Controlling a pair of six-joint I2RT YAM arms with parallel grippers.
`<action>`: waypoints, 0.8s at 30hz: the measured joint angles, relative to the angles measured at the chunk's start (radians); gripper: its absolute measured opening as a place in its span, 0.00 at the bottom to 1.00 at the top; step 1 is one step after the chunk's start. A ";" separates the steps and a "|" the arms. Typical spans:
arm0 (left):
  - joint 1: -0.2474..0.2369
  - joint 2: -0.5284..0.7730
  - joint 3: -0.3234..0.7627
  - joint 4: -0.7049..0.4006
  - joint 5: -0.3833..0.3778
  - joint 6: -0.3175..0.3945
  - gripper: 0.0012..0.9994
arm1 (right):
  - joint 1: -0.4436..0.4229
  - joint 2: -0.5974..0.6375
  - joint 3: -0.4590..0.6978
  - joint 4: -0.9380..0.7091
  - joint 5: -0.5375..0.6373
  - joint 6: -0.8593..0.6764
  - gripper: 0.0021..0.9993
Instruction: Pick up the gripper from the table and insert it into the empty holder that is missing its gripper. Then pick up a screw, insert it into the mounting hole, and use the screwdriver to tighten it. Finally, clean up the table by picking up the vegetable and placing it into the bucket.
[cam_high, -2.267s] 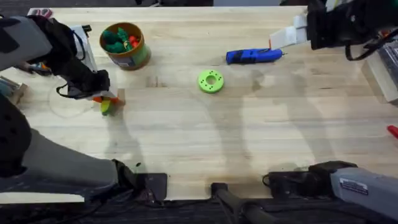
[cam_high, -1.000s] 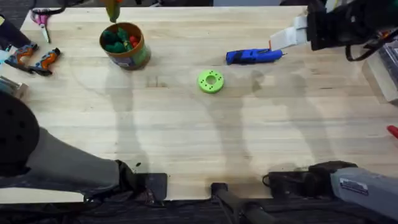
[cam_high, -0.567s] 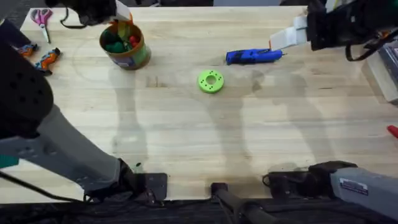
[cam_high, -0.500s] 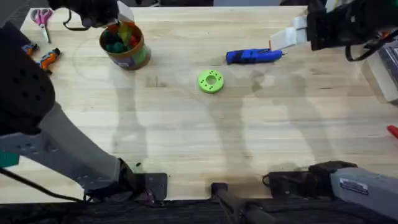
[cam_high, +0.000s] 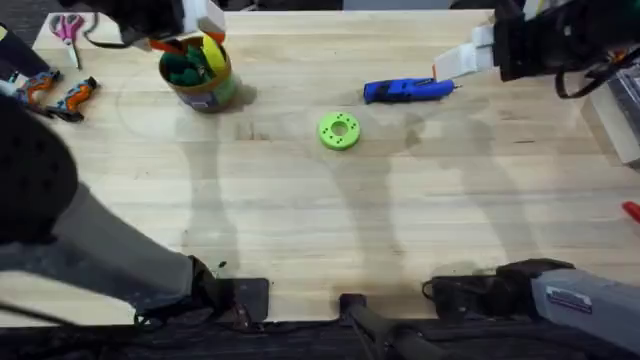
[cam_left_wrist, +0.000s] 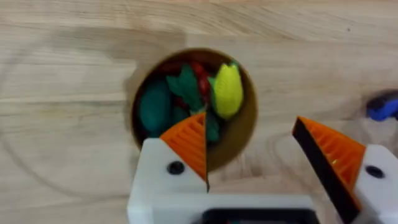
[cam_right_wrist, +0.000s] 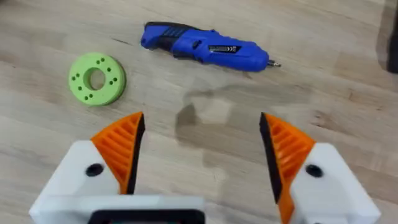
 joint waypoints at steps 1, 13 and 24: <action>0.000 -0.030 0.000 -0.021 -0.002 0.010 0.88 | 0.000 -0.001 0.000 0.000 0.000 0.000 0.99; 0.000 -0.524 0.000 -0.401 -0.086 0.180 0.90 | 0.000 -0.132 0.000 -0.009 0.000 -0.053 0.99; 0.000 -0.758 0.000 -0.563 -0.126 0.202 0.90 | 0.000 -0.163 0.000 -0.018 0.000 -0.053 0.99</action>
